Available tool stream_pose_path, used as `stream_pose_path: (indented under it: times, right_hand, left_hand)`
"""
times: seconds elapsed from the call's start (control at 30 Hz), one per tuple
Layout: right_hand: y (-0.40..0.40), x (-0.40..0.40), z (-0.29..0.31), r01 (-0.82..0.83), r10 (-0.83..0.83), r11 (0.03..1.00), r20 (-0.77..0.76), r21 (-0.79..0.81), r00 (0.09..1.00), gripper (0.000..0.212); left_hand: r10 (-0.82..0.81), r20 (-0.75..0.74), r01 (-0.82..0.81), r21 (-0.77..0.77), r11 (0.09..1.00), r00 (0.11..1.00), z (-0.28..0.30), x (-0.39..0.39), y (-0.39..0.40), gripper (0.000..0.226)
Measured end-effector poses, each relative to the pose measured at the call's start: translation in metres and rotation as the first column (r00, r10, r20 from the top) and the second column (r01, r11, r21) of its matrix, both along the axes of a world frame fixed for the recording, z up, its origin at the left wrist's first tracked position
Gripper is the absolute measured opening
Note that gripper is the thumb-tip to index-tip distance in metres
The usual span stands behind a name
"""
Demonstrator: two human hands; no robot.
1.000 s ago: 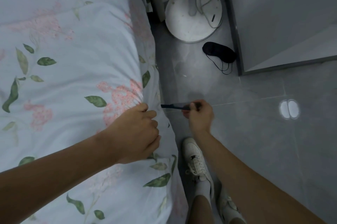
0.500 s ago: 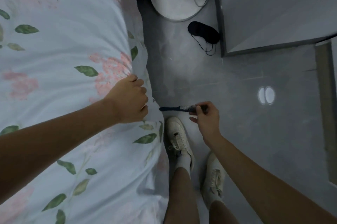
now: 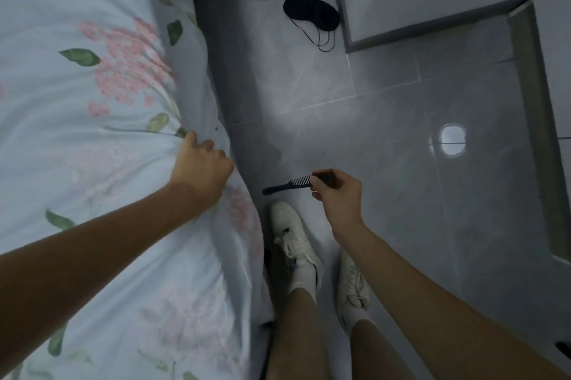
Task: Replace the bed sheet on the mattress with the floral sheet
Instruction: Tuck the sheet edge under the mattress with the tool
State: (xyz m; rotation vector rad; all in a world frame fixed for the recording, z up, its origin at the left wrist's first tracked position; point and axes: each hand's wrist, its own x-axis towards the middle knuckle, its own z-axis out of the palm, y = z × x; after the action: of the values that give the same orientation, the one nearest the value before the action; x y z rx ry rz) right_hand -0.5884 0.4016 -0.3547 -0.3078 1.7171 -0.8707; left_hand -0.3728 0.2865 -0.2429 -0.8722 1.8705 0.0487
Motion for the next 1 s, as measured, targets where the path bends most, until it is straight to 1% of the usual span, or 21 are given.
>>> stream_pose_path:
  times: [0.13, 0.2, 0.23, 0.27, 0.3, 0.33, 0.37, 0.4, 0.47, 0.5, 0.53, 0.67, 0.73, 0.8, 0.87, 0.9, 0.93, 1.0]
  right_hand:
    - [0.014, 0.002, -0.011, 0.105, -0.106, 0.994, 0.058, 0.02, 0.993, 0.012]
    - [0.018, 0.012, -0.016, 0.111, -0.113, 0.993, 0.076, 0.03, 0.991, 0.01]
    - [0.02, 0.017, -0.019, 0.106, -0.109, 0.994, 0.08, 0.034, 0.991, 0.009]
    - [0.022, 0.022, -0.02, 0.103, -0.105, 0.994, 0.089, 0.035, 0.99, 0.009]
    - [0.022, 0.027, -0.019, 0.098, -0.101, 0.995, 0.098, 0.034, 0.99, 0.008]
    - [0.022, 0.031, -0.018, 0.095, -0.097, 0.995, 0.099, 0.034, 0.99, 0.008]
    - [0.021, 0.034, -0.017, 0.093, -0.096, 0.995, 0.093, 0.039, 0.991, 0.009]
    - [0.02, 0.037, -0.016, 0.091, -0.095, 0.995, 0.084, 0.045, 0.992, 0.011]
    - [0.018, 0.044, -0.014, 0.091, -0.096, 0.994, 0.083, 0.057, 0.992, 0.014]
    - [0.018, 0.048, -0.013, 0.091, -0.096, 0.994, 0.089, 0.061, 0.991, 0.014]
    - [0.018, 0.051, -0.012, 0.091, -0.097, 0.994, 0.094, 0.065, 0.991, 0.013]
    - [0.018, 0.071, -0.004, 0.124, -0.13, 0.989, 0.076, 0.081, 0.989, 0.015]
    - [0.019, 0.084, 0.001, 0.121, -0.126, 0.988, 0.045, 0.096, 0.991, 0.018]
    - [0.019, 0.096, 0.001, 0.118, -0.121, 0.987, 0.024, 0.108, 0.992, 0.02]
    - [0.015, 0.109, -0.001, 0.09, -0.092, 0.988, 0.012, 0.122, 0.996, 0.018]
    - [0.014, 0.116, -0.004, 0.065, -0.068, 0.989, 0.013, 0.135, 0.998, 0.016]
    - [0.011, 0.126, -0.006, 0.052, -0.058, 0.987, 0.042, 0.15, 0.997, 0.013]
    - [0.005, 0.149, -0.012, 0.02, -0.049, 0.982, 0.152, 0.189, 0.987, 0.01]
  left_hand:
    - [0.003, -0.017, -0.003, -0.014, 1.0, 1.0, -0.027, -0.012, -0.007, 0.026]
    - [-0.028, -0.001, 0.028, -0.031, 0.999, 1.0, -0.035, -0.012, -0.009, 0.034]
    - [-0.049, -0.021, 0.048, -0.053, 0.997, 0.999, -0.032, -0.012, -0.007, 0.039]
    - [-0.083, -0.095, 0.076, -0.081, 0.994, 0.992, -0.025, -0.012, -0.004, 0.042]
    - [-0.135, -0.231, 0.114, -0.104, 0.988, 0.964, -0.017, -0.009, 0.003, 0.039]
    - [-0.181, -0.382, 0.151, -0.106, 0.983, 0.907, -0.009, -0.006, 0.014, 0.031]
    - [-0.19, -0.494, 0.18, -0.07, 0.981, 0.848, -0.001, -0.001, 0.027, 0.028]
    - [-0.167, -0.524, 0.205, 0.014, 0.979, 0.835, 0.004, 0.008, 0.039, 0.038]
    - [-0.127, -0.427, 0.216, 0.166, 0.962, 0.895, 0.008, 0.029, 0.062, 0.06]
    - [-0.137, -0.423, 0.228, 0.173, 0.958, 0.896, 0.006, 0.04, 0.067, 0.066]
    - [-0.138, -0.466, 0.234, 0.155, 0.96, 0.874, 0.004, 0.05, 0.068, 0.068]
    - [-0.152, -0.579, 0.243, 0.082, 0.967, 0.801, 0.006, 0.059, 0.069, 0.065]
    - [-0.157, -0.584, 0.238, 0.065, 0.969, 0.797, 0.016, 0.058, 0.073, 0.065]
    - [-0.14, -0.563, 0.223, 0.082, 0.971, 0.814, 0.027, 0.059, 0.075, 0.064]
    - [-0.111, -0.556, 0.206, 0.109, 0.973, 0.823, 0.037, 0.059, 0.074, 0.063]
    - [-0.104, -0.573, 0.203, 0.111, 0.973, 0.813, 0.042, 0.06, 0.074, 0.061]
    - [-0.104, -0.592, 0.199, 0.097, 0.975, 0.799, 0.046, 0.062, 0.075, 0.06]
    - [-0.121, -0.598, 0.196, 0.061, 0.979, 0.793, 0.052, 0.063, 0.076, 0.056]
